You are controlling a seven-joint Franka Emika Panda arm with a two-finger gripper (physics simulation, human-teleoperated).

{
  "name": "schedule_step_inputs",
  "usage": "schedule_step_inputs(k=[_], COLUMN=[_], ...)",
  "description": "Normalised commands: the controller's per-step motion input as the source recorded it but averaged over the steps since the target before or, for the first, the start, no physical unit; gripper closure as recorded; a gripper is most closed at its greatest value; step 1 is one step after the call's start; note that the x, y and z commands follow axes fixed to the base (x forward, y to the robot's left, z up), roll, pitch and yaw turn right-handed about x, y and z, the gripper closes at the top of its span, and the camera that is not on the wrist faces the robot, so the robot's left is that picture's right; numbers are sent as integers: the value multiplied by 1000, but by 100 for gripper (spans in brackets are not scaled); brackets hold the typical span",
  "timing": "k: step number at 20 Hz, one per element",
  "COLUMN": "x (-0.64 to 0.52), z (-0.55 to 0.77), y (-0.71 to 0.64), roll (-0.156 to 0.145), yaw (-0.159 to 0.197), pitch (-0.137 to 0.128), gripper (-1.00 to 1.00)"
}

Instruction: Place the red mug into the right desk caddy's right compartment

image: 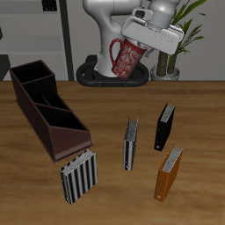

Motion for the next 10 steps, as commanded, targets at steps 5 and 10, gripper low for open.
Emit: schedule_step_inputs(k=[5,10], x=[-49,-8], z=[148,145], y=[-297,-365], roll=[-33,1], yaw=[-21,3], pitch=[0,15], gripper=[100,100])
